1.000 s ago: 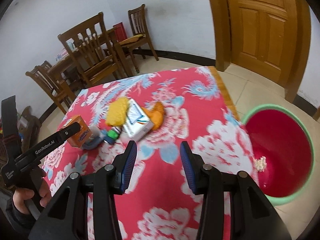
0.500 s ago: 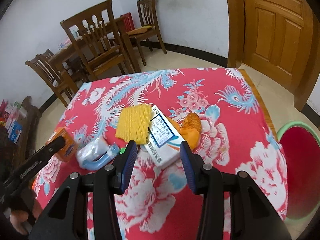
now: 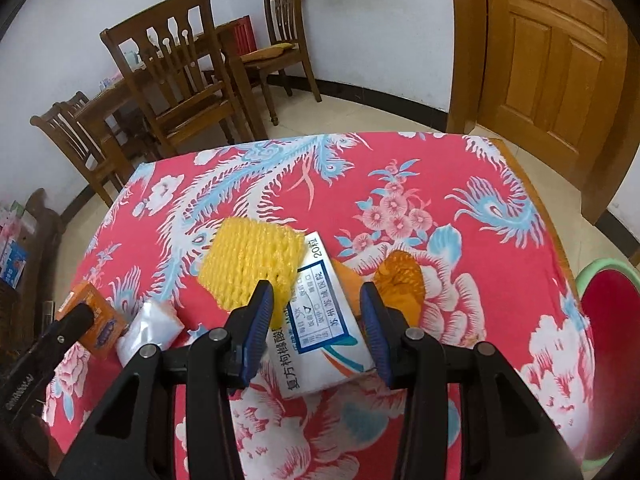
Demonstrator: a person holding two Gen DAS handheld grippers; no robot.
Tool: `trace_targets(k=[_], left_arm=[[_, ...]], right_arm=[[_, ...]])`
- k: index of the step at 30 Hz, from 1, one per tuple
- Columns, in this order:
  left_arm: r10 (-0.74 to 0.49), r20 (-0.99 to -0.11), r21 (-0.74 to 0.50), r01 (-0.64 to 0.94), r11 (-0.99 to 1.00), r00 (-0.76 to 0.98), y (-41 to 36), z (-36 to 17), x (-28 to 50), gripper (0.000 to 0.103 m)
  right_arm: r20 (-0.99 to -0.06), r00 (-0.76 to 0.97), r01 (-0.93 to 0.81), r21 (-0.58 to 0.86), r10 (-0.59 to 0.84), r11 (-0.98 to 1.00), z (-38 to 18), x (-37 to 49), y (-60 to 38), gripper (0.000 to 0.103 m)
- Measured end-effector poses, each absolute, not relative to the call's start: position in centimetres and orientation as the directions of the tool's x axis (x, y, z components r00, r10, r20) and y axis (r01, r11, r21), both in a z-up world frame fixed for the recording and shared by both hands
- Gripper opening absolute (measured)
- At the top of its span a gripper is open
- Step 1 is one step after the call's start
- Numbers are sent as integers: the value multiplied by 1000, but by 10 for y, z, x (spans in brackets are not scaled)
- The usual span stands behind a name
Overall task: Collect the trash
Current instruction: 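Grasp the yellow foam fruit net with the right gripper while the left holds the box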
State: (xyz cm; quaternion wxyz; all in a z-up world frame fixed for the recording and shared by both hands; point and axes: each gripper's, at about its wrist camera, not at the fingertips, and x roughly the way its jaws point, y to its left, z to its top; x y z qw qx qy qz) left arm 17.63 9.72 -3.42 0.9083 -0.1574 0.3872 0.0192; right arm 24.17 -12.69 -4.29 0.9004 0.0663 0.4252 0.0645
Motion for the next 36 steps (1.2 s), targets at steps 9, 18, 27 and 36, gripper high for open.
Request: trace_targets(k=[9,18,27,36], left_arm=[[-90,-709,-270,-152,951,700,95,-33,175,48],[-91,-703,-270,-146,952,706,91,-29,173,48],[-89,-705,-275,-156,949,703,95,-30,174,48],[-87,-710,-278,-164,947,699,98,-32,176,48]], right_arm=[[-753,628,-102,170,196,980,-40,238,-126,3],[-721,651,-131,203,238,970,-25,225,-131,2],[-707,642,-148,263,295,953,-25,229,-128,20],[-712,652,-119,244,261,962,-29,247,-118,43]])
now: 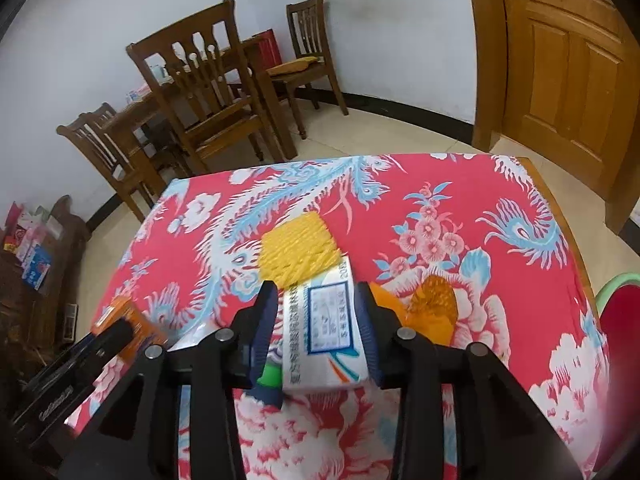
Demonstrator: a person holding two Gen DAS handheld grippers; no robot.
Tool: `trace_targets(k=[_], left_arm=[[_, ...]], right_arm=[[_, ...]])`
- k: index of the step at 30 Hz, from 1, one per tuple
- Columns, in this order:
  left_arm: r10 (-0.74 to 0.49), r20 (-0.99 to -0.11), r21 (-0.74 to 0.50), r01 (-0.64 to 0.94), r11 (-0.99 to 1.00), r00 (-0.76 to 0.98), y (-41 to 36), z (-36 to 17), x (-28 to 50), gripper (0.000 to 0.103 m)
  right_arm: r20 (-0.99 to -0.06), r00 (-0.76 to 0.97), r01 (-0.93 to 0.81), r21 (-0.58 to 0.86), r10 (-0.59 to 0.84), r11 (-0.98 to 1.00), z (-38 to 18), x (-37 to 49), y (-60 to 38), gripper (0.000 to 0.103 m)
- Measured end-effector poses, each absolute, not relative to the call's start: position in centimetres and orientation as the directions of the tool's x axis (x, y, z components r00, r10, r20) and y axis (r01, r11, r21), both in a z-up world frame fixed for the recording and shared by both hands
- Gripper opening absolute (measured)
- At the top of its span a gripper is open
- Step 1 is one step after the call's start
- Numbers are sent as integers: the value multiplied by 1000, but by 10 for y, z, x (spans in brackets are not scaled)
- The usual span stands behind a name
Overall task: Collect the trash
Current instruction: 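Grasp the yellow foam fruit net with the right gripper while the left holds the box, then carry the orange box and yellow net over the red bucket with both grippers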
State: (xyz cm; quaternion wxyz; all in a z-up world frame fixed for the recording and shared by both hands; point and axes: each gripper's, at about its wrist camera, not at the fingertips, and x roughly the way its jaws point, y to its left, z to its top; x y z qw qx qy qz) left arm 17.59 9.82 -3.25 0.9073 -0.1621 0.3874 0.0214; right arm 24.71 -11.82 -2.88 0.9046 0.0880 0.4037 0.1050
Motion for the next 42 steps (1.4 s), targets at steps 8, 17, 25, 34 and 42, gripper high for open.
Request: trace_targets(k=[8,17,25,34,42], left_arm=[[-89,-717,-276,-165,947,692,98,-34,177,48],[-93,-718,-281,-164,946,690,97,-36,178,48],[-95,-709,-283,-159,946,699,96,-33,177,48],[-100,-689,-284,-140,948,718,89,-20,167,48],[-125,-667,-283,-95,954,735,72,-5,158,48]], right_arm=[[-728,648,-115,199,226,973,-36,280,-108,53],[-755,624,-140,148,203,979,-46,296,-97,27],[-722,651,-152,178,234,972,-30,279,-108,10],[-661,690,-178,240,296,954,-3,242,-126,10],[-611,723,-185,279,323,942,20,205,-147,10]])
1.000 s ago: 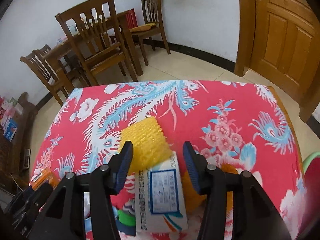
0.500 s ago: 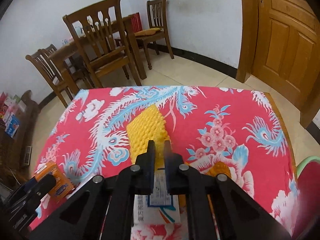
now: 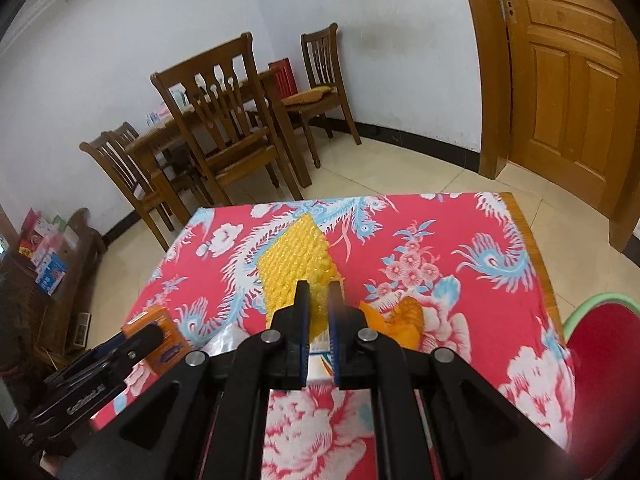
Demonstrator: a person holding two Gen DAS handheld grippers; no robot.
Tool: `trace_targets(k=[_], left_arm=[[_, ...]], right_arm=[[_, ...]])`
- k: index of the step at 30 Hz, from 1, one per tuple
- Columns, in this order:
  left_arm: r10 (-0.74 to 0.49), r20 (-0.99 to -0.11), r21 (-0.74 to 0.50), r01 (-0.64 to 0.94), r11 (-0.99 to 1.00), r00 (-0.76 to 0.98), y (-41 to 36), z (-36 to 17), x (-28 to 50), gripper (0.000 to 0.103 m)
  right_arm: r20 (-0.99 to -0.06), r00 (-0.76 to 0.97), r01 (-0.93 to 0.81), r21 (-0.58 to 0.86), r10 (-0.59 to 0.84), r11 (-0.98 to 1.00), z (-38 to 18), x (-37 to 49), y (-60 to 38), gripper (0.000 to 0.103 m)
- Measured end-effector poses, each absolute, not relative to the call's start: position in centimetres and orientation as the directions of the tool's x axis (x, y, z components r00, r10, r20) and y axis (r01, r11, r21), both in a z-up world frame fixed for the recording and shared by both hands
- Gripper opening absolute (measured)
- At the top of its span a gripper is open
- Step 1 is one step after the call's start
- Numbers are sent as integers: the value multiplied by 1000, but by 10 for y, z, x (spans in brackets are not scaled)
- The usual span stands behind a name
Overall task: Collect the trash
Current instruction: 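Carry the orange box and yellow net over the red bucket with both grippers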
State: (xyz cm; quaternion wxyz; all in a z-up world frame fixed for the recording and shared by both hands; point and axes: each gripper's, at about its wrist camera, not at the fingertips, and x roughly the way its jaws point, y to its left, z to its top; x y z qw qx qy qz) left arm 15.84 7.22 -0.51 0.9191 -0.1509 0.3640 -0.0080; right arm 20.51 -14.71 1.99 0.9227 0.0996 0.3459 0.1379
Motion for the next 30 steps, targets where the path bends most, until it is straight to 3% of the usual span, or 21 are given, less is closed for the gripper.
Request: trace_targets(k=[30], left_arm=[[-256,-619,-271,104,957,742,-17,34,131,48]], right_arm=[[-526,807,-102,324,269,940,47,104,-244,10]])
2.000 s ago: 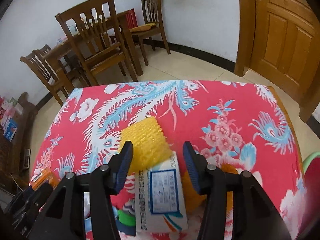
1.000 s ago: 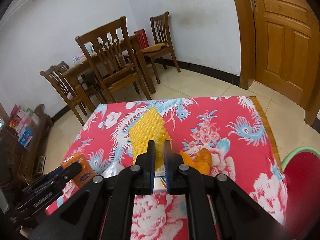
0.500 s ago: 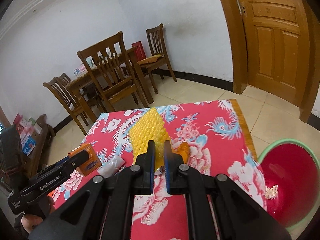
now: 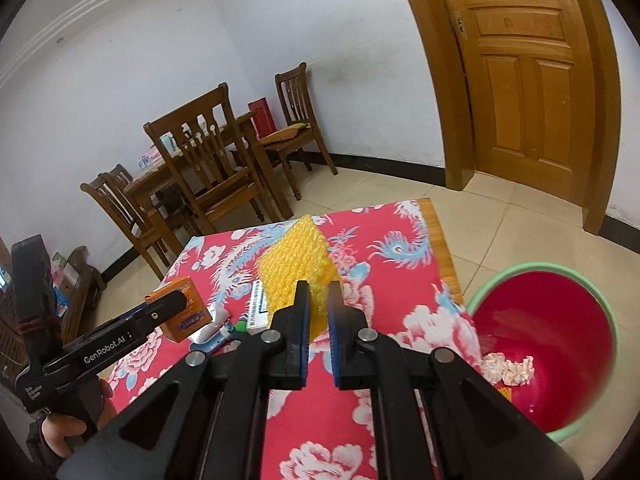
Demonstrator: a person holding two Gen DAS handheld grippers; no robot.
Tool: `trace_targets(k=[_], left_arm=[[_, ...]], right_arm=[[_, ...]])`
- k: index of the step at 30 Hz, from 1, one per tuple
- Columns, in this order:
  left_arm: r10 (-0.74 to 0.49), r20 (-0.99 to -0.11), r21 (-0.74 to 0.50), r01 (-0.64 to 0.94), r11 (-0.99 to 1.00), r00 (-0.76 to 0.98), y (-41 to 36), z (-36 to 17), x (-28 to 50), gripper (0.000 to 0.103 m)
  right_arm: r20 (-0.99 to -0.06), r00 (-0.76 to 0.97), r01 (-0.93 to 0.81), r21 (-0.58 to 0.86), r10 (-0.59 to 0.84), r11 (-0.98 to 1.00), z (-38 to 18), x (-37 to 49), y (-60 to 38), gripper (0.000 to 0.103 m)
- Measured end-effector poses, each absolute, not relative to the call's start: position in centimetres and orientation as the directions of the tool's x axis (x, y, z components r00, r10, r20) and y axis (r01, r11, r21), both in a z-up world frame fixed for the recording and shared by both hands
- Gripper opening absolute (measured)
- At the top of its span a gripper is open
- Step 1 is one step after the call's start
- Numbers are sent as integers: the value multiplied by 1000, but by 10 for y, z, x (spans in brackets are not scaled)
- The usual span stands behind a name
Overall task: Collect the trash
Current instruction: 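Carry the orange box and yellow net over the red bucket with both grippers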
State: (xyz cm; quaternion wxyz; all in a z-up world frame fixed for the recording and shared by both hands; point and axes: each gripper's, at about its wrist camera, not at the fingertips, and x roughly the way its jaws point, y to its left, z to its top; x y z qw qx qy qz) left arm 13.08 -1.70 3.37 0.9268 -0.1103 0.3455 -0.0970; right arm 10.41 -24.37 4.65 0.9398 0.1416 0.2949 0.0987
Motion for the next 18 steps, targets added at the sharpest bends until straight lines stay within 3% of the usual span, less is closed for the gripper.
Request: trace_targets(k=[18], left_arm=[[-341,-624,-250,233,940,704,-95,39,120,48]], right_arm=[[-503,839,-11,360,204,933,45,63,-315,10]])
